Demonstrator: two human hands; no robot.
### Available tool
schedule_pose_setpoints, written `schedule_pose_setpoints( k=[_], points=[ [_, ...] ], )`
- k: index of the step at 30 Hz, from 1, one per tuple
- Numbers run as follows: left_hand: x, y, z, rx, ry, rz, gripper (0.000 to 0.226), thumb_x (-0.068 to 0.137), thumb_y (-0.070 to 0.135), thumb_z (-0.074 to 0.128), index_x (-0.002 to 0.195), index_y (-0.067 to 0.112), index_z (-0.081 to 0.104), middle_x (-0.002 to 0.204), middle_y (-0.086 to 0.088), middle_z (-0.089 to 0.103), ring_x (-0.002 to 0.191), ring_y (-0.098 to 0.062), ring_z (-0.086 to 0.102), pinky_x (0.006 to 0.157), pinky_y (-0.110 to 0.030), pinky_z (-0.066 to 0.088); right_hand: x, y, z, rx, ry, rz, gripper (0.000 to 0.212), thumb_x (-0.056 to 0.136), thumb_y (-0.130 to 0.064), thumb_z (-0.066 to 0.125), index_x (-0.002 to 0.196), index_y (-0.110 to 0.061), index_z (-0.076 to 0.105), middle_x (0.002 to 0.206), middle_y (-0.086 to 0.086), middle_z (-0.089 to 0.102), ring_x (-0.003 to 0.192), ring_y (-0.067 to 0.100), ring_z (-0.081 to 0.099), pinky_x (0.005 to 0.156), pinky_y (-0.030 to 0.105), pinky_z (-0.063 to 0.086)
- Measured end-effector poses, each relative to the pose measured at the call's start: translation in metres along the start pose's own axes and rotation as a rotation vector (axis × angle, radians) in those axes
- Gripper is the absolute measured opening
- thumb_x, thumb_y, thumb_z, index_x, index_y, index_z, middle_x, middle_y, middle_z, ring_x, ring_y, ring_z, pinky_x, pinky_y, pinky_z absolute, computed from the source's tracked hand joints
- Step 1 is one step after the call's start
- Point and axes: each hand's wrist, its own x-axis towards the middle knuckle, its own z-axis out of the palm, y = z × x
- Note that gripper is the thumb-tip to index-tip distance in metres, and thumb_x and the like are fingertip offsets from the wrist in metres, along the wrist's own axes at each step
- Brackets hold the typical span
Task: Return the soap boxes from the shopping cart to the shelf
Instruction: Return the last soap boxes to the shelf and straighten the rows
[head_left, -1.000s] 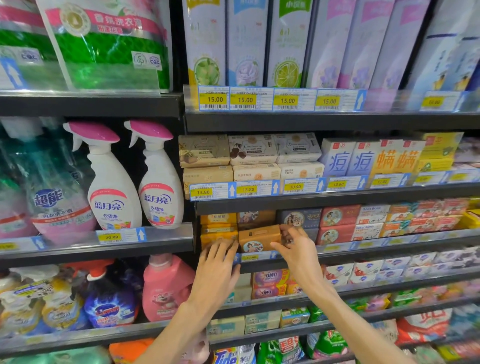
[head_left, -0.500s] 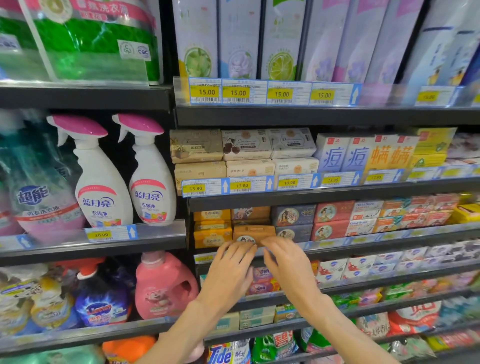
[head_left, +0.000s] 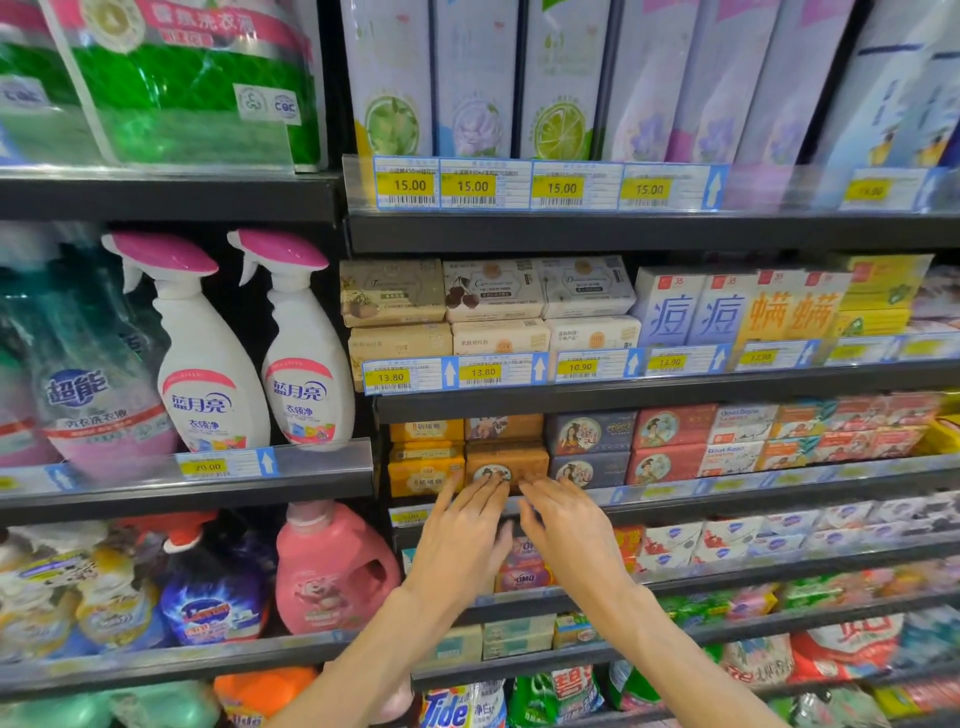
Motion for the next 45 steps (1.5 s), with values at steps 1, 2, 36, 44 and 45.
schedule_pose_setpoints(
  k=[1,2,36,44,45],
  points=[
    [-0.001,0.000,-0.001,-0.006,-0.002,-0.002,0.048,0.093,0.037,0.047,0.133,0.015,0.061,0.135,0.002,0.065,0.130,-0.011,0.055,0.121,-0.042,0.028,-0.001,-0.001,-0.001,0.008,-0.003,0.004,0.025,0.088,-0.024,0.068,0.110,-0.017,0.076,0.115,0.000,0.074,0.104,0.011,0.069,0.100,0.030,0.050],
    [-0.002,0.001,-0.002,-0.014,0.004,-0.008,0.048,0.094,0.038,0.045,0.134,0.016,0.061,0.135,0.003,0.064,0.130,-0.011,0.054,0.121,-0.041,0.028,-0.001,-0.001,-0.004,0.023,-0.006,0.005,0.025,0.089,-0.025,0.067,0.112,-0.018,0.075,0.116,-0.001,0.073,0.105,0.011,0.069,0.100,0.029,0.050],
    [-0.563,-0.081,-0.267,0.377,-0.033,-0.985,0.057,0.092,0.052,0.045,0.141,0.024,0.053,0.144,0.003,0.056,0.134,-0.023,0.053,0.109,-0.045,0.043,-0.155,-0.469,0.010,0.388,-0.470,-1.053,0.059,0.081,-0.052,0.061,0.125,-0.013,0.065,0.118,0.009,0.070,0.105,0.029,0.069,0.087,0.042,0.059],
    [-0.704,-0.117,-0.338,0.455,-0.114,-1.222,0.068,0.096,0.058,0.029,0.152,0.021,0.040,0.155,-0.002,0.044,0.145,-0.024,0.038,0.118,-0.048,0.034,-0.218,-0.656,0.006,0.451,-0.484,-1.191,0.071,0.085,-0.052,0.069,0.140,-0.011,0.053,0.135,0.006,0.060,0.124,0.026,0.058,0.102,0.037,0.049],
    [-0.716,-0.125,-0.342,0.452,-0.121,-1.242,0.068,0.096,0.058,0.030,0.151,0.021,0.041,0.155,-0.002,0.045,0.145,-0.024,0.039,0.118,-0.047,0.034,-0.222,-0.673,0.008,0.438,-0.500,-1.195,0.071,0.090,-0.055,0.061,0.146,-0.014,0.045,0.144,0.005,0.052,0.132,0.024,0.051,0.108,0.036,0.042]
  ],
)
